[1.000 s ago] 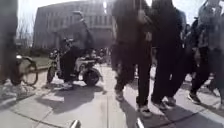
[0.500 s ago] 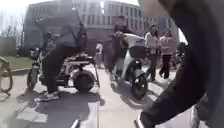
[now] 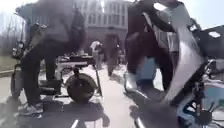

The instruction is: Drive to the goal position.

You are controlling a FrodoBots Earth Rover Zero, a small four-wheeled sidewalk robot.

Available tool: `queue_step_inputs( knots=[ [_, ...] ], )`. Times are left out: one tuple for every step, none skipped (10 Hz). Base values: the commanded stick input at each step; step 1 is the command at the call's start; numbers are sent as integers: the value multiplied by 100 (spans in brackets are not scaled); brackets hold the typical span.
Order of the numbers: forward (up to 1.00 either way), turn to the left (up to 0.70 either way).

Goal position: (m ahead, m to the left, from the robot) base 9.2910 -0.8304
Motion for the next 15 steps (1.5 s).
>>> queue_step_inputs(
  knots=[
    [0, 0],
    [0, 0],
    [0, 0],
    [0, 0],
    [0, 0],
    [0, 0],
    [0, 0],
    [0, 0],
    [0, -10],
    [0, -33],
    [0, -55],
    [0, -74],
    [0, -85],
    [0, -85],
    [0, -85]
  ],
)
